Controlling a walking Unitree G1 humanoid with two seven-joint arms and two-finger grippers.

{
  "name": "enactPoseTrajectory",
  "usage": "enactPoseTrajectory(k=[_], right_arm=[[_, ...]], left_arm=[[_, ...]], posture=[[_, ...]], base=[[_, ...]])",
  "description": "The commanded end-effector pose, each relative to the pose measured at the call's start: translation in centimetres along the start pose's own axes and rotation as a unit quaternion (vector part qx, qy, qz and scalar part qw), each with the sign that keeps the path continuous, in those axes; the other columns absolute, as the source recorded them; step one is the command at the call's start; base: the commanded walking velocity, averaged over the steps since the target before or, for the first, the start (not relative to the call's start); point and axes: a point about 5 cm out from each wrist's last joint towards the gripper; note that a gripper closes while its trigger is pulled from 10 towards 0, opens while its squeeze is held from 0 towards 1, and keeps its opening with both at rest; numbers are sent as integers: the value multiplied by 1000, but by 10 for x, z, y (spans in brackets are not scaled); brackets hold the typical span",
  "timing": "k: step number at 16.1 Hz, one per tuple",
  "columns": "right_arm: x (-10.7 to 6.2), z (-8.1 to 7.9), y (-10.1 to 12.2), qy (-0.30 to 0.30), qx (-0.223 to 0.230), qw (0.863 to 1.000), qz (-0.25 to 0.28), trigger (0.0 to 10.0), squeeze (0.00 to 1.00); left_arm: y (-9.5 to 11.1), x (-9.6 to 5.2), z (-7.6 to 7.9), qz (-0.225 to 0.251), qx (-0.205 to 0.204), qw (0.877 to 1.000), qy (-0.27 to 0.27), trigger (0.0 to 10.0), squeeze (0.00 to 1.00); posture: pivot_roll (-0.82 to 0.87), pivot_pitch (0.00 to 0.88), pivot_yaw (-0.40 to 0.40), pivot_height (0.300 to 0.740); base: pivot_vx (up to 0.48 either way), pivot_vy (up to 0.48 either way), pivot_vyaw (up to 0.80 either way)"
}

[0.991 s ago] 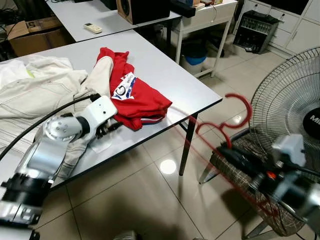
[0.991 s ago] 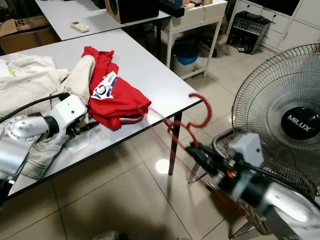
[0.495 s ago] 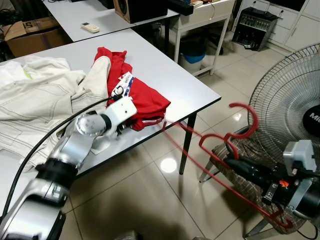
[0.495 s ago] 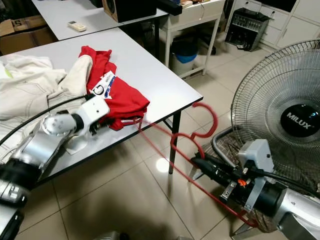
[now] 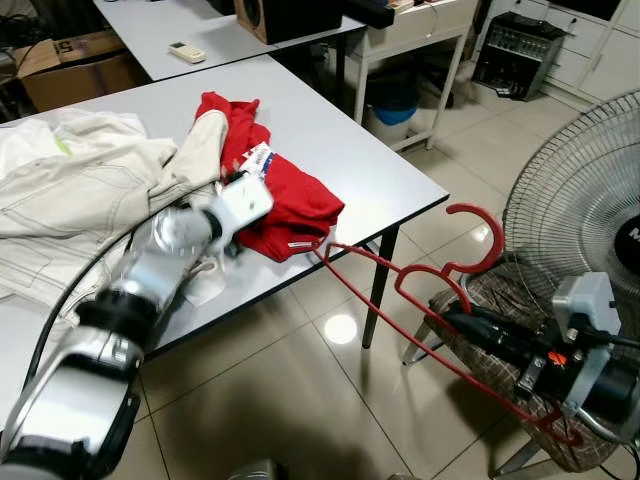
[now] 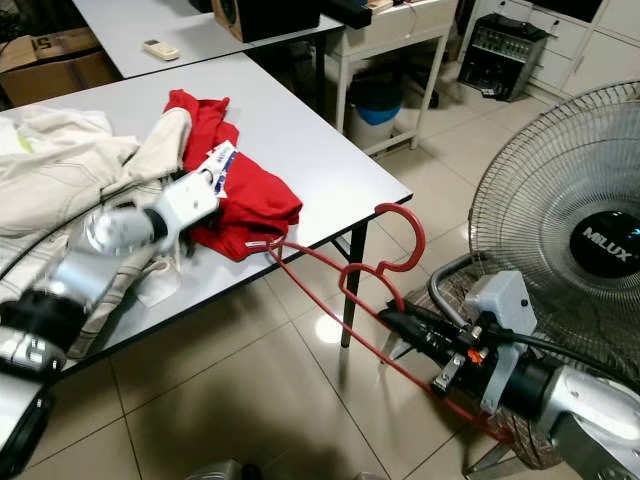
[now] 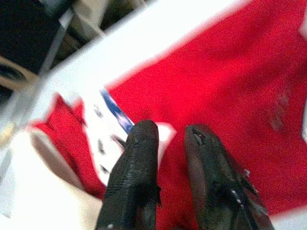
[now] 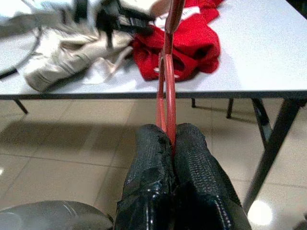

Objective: Hang hanger

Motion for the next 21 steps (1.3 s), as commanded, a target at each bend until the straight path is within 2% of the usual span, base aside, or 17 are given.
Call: enactPoseTrajectory(k=[1,4,7,9,10,11,12,13,14,15,16,17,18,19,20,21], right_arm=[[1,2,-1,-3,-6,1000,-9,10000,0],[11,8,-3,-6,-8,1000,-3,10000,0],[21,13,-7,-3,-4,1000,-3,10000,0],[24,15,-9,-6,0,1000,-6,10000,0],[25,15,-11,-7,6,1000,-2,10000,0],[26,16,-12,-7,14,1000,2,10000,0],[27,16,-15,-5,17,1000,0,10000,0],[28,16,-16,-5,18,1000,1,10000,0],[30,16,-16,-5,22,1000,4,10000,0],[33,18,-17,-5,28,1000,10,10000,0],[37,20,-18,-4,31,999,15,10000,0],[40,21,-19,-3,33,999,17,10000,0],[40,22,-19,-2,33,999,19,10000,0],[44,22,-18,-1,34,999,24,10000,0],[47,23,-18,-1,33,999,27,10000,0],[49,23,-17,0,34,999,31,10000,0]], left_arm=[[17,1,-5,34,11,999,0,0,0],[53,6,-8,93,36,995,-15,0,0],[79,15,-6,123,71,989,-35,0,0],[83,15,-6,125,66,989,-41,0,0],[77,14,-4,114,55,991,-50,10000,0],[70,12,0,105,35,991,-70,10000,0],[59,7,6,98,-10,990,-97,10000,82],[57,5,8,100,-33,989,-105,10000,82],[53,1,11,98,-61,985,-125,10000,1000],[45,-8,19,89,-103,978,-161,10000,1000],[30,-25,30,55,-150,965,-206,10000,1000],[22,-38,38,31,-167,956,-238,10000,1000],[20,-41,40,25,-167,955,-245,10000,1000],[4,-55,49,-28,-149,950,-274,10000,1000],[-4,-57,52,-51,-139,951,-271,10000,1000],[-9,-54,50,-61,-134,958,-246,10000,1000]], posture=[[-111,55,50,740],[-108,58,43,740],[-109,55,36,740],[-115,53,42,740],[-116,52,44,740],[-116,52,47,740],[-109,53,43,740],[-108,53,43,740],[-104,52,40,740],[-98,51,37,740],[-85,46,34,740],[-82,44,32,740],[-76,42,30,740],[-69,39,30,740],[-69,39,30,740],[-61,37,33,740]], base=[[0,0,0],[0,0,0],[0,0,0],[0,0,0],[0,0,0],[0,0,0],[0,0,0],[0,0,0],[0,0,0],[0,0,0],[0,0,0],[0,0,0],[0,0,0],[0,0,0],[0,0,0],[0,0,0]])
Point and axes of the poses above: a point about 5 cm out from each wrist's last joint towards the gripper, its own x axis pointing out of the wrist towards the gripper, its own y axis along the axis of the wrist's last joint, z = x × y, and after that the axes turned 8 degrees about -x, right-handed
